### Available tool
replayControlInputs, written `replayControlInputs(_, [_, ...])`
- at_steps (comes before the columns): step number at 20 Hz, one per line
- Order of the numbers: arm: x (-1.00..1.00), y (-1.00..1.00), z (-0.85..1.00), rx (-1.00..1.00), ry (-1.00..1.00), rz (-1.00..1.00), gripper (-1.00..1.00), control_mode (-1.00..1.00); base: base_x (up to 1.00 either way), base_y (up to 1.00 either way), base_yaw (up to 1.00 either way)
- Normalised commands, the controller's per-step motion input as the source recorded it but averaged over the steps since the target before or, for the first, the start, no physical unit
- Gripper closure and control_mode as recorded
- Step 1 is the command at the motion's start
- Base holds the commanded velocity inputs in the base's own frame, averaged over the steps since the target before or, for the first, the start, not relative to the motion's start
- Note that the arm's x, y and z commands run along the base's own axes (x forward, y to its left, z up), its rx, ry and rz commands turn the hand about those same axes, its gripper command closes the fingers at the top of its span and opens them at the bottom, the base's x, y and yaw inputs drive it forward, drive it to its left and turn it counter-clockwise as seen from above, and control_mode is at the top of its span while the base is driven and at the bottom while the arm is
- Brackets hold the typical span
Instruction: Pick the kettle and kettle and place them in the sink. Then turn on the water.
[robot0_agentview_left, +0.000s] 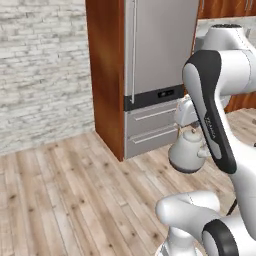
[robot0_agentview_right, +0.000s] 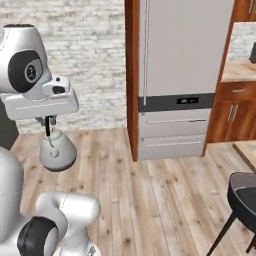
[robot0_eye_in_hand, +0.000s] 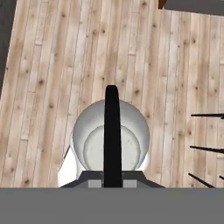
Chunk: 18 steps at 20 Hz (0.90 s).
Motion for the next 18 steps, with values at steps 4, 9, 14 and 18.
replayControlInputs(4, [0.00, 0.00, 0.00, 0.00, 0.00, 0.00, 1.00, 1.00, 1.00, 0.01, 0.01])
replayControlInputs(9, [0.00, 0.00, 0.00, 0.00, 0.00, 0.00, 1.00, 1.00, 1.00, 0.00, 0.01])
replayControlInputs(14, [0.00, 0.00, 0.00, 0.00, 0.00, 0.00, 1.00, 1.00, 0.93, -0.04, -0.26])
replayControlInputs(18, [0.00, 0.00, 0.00, 0.00, 0.00, 0.00, 1.00, 1.00, 0.30, 0.00, -0.81])
